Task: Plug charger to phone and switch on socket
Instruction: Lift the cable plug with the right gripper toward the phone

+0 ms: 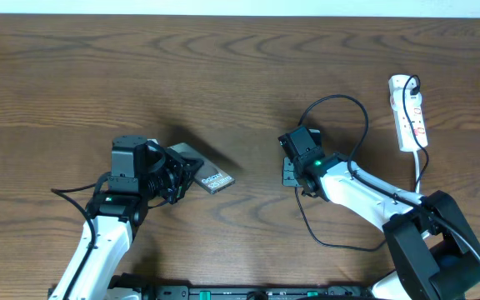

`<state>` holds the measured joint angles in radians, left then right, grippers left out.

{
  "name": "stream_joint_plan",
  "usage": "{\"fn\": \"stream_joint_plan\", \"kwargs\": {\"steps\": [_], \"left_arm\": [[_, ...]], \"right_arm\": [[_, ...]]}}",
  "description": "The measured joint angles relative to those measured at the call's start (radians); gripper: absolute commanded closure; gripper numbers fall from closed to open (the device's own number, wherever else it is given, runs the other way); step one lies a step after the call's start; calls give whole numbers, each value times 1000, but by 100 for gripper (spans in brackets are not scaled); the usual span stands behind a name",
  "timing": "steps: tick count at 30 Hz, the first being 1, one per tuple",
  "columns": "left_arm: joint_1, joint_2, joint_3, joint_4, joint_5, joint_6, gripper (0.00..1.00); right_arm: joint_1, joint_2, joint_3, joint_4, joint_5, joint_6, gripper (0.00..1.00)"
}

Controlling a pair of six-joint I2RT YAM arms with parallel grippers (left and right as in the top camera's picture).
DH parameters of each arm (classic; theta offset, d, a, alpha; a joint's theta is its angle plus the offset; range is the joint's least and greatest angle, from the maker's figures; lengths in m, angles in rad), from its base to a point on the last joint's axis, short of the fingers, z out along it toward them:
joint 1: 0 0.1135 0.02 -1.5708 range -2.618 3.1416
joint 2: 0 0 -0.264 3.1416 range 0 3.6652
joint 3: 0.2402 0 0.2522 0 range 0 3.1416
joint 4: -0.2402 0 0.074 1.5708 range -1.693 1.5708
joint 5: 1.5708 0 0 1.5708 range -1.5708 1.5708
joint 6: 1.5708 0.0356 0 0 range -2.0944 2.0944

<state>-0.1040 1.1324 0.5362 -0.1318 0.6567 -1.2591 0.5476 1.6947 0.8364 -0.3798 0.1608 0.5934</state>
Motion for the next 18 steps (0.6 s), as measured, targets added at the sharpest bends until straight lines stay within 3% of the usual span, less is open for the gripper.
{"fn": "stream_joint_plan", "kwargs": {"steps": [2, 12, 15, 18], "left_arm": [[0, 0, 0, 0, 15, 0, 92], [0, 0, 0, 19, 201, 2, 92], [0, 0, -1, 90, 245, 9, 92], [0, 12, -8, 264, 287, 7, 92]], "right_arm": [[0, 0, 0, 6, -4, 0, 99], [-27, -41, 3, -29, -172, -4, 99], [-83, -168, 5, -104, -285, -37, 99], [-147, -318, 12, -189, -414, -101, 99]]}}
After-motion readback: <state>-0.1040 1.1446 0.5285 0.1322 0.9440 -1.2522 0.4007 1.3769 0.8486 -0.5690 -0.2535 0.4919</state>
